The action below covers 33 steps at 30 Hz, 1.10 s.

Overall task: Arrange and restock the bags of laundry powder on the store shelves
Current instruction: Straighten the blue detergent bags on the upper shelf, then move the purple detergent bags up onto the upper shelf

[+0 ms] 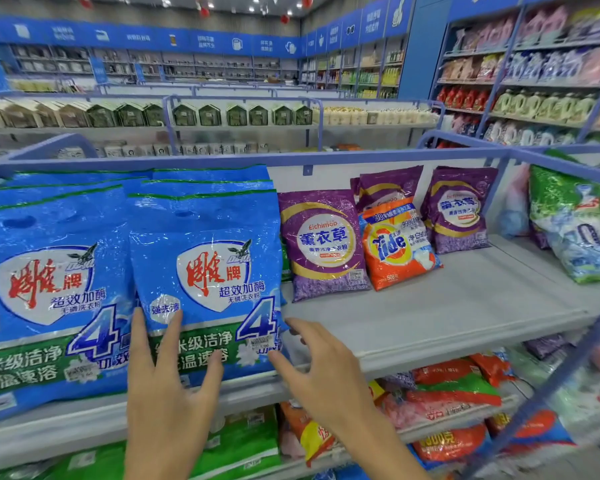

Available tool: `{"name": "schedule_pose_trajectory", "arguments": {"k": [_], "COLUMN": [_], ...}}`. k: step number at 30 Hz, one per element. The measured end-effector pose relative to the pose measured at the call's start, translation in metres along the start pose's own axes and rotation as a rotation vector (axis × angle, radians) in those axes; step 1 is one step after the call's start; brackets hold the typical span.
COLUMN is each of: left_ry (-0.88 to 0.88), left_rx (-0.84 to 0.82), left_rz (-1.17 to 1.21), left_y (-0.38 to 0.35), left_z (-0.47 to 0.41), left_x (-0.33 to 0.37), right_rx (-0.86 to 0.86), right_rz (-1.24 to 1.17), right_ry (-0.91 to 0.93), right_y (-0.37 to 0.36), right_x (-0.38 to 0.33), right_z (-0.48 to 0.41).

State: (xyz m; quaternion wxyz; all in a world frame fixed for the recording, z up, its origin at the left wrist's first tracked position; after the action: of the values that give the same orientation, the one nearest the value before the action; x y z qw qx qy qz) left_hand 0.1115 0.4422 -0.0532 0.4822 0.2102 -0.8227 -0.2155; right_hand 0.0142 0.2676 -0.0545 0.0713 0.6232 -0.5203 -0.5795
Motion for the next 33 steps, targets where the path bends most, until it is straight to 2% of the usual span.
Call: {"name": "schedule_pose_trajectory", "arguments": {"k": [5,11,14,19,23,26,33], "left_ry": [-0.073,-0.206,-0.241,-0.228,-0.183,-0.074,0.079], "left_rx": [0.05,-0.096,-0.112,-0.122,-0.24,-0.343,-0.494], "left_rz": [-0.071,-0.142,-0.148,-0.159,-0.138,-0.005,0.062], "left_y": [-0.015,-0.063,-0.086,-0.116,-0.143,-0.161,-0.214], "left_z": [0.016,0.039,0.045,0.059,0.055,0.04,-0.008], "left_x": [0.023,0.082,0.109,0.142,0.17,0.194,0.238], "right_rx": [-0.017,-0.038,-0.053,-0.025,-0.034,-0.056,-0.012], "right_rz": [0.091,0.173,0.188,0.204,0.218,0.219,0.06], "right_ry": [0.045,0.032,-0.001,-0.053,-0.128,-0.185,-0.294], "right_y": [0.03,0.093,0.122,0.162,0.181,0.188,0.197], "right_x": [0.027,0.085,0.117,0.161,0.189,0.208,0.237], "right_z": [0.003,0.0,0.001,-0.006,-0.027,-0.053,-0.109]}}
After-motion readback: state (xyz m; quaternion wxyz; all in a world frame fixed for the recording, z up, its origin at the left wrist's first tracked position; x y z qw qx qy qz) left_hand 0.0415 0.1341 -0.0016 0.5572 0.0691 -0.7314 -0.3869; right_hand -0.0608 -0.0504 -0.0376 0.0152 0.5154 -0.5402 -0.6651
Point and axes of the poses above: each hand's wrist, its own z-axis away from the middle knuckle, its own y-axis out of the back of the hand, x = y × z, the point moved 2 cm from there along -z, towards the middle knuckle, and after that the axes turned 3 degrees about x, right-handed, at the moved point
